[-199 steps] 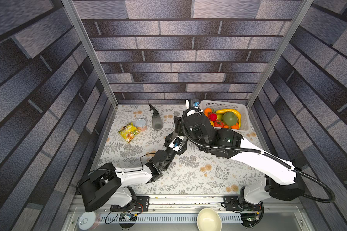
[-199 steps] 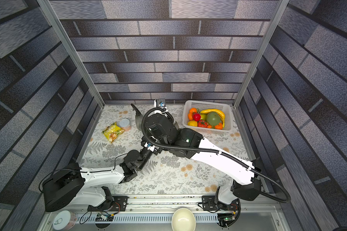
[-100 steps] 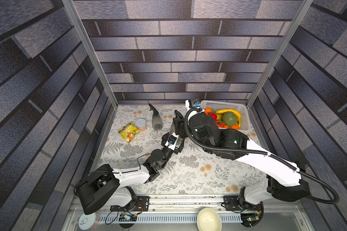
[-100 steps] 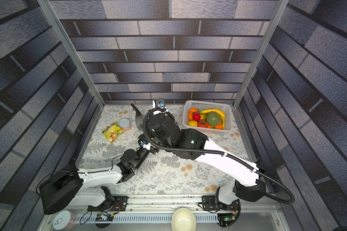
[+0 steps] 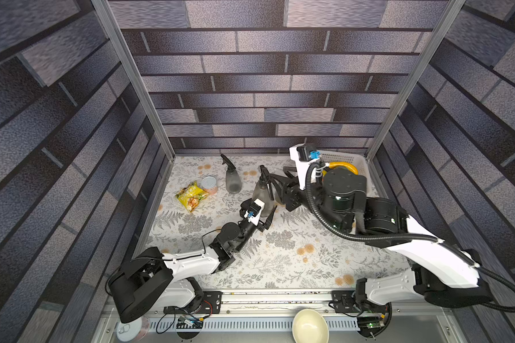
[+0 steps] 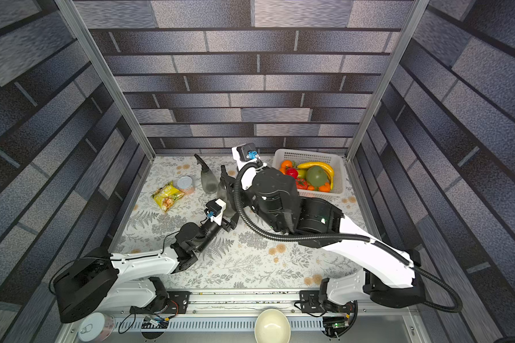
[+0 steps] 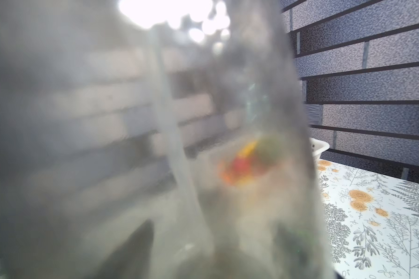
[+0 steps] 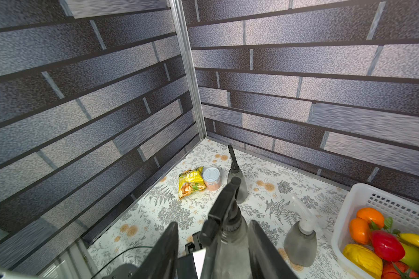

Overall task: Attach spray nozzles to spray bottles
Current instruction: Screw the spray nozzle on the spray bottle.

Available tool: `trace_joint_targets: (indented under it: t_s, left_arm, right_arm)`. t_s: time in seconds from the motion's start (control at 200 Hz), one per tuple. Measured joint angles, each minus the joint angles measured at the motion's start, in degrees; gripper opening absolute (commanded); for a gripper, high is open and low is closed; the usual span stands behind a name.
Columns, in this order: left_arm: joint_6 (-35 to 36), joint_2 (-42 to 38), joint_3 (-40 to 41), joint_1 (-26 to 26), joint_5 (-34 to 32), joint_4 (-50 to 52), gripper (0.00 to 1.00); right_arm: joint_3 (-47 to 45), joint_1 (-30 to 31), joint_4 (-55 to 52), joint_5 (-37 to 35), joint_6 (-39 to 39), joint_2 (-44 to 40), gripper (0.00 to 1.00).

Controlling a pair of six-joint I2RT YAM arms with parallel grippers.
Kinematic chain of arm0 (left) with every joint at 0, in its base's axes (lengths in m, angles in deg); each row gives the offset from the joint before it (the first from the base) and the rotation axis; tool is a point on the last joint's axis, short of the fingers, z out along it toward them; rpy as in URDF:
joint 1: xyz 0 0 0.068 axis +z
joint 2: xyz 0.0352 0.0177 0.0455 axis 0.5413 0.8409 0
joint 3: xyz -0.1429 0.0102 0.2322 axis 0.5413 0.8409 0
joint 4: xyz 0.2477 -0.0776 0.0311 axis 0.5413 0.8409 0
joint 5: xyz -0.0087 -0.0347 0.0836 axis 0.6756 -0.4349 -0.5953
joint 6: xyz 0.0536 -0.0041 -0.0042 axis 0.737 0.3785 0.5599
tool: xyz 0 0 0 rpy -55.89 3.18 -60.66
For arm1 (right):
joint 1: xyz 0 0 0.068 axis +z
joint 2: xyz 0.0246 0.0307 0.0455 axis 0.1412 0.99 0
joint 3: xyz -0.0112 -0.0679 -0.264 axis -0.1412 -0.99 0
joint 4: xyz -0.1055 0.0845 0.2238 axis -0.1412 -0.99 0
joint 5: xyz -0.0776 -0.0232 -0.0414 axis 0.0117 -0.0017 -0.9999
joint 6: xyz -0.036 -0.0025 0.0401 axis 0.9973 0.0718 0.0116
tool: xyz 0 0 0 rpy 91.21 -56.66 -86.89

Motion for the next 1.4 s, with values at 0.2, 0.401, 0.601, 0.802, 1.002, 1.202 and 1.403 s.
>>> trace_joint_targets:
  t_s: [0.2,0.401,0.601,0.802,1.002,1.202,1.403]
  left_arm:
    - [-1.9,-4.9,0.1,0.1,5.1,3.8,0.78]
    - [-4.0,-8.5,0.0,0.1,10.5,9.8,0.78]
    - [-5.2,-10.2,-0.3,-0.5,13.9,14.5,0.78]
    - [-5.4,-10.2,-1.1,-1.0,15.1,16.3,0.78]
    - [-5.4,-10.6,-1.9,-2.1,15.5,17.4,0.78]
    - [-5.2,-11.0,-2.4,-3.3,15.4,18.0,0.78]
    - [-4.3,-11.0,-3.2,-4.2,15.2,19.7,0.79]
  right_arm:
    - [-15.4,-16.9,5.2,21.3,3.3,-12.1,0.56]
    - [-26.1,-24.1,11.2,40.3,6.0,-13.9,0.7]
    - [-28.6,-27.4,16.1,50.0,5.6,-10.3,0.7]
    - [-28.6,-27.7,20.6,55.1,3.3,-8.8,0.65]
    - [-28.6,-27.7,22.3,56.7,1.8,-7.9,0.59]
    - [-28.6,-27.7,22.9,57.4,0.7,-6.8,0.53]
    - [-28.6,-27.7,23.0,58.3,0.5,-6.6,0.47]
